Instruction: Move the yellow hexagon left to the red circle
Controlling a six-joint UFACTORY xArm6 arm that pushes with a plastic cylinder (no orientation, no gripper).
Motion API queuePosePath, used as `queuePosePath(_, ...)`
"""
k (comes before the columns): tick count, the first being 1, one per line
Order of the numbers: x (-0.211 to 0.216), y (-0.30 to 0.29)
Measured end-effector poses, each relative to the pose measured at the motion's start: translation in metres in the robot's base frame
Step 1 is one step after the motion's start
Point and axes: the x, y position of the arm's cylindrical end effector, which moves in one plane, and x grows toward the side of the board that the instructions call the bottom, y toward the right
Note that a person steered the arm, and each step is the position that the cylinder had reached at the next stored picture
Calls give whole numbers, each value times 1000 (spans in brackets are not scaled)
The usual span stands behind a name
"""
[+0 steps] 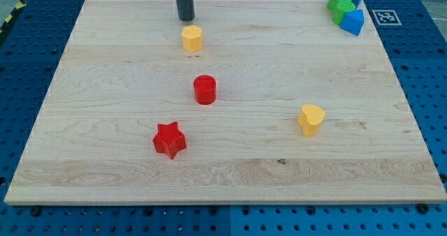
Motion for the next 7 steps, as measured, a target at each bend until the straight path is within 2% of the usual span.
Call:
queuePosePath(2, 45, 13)
queuePosePath(7, 104, 13)
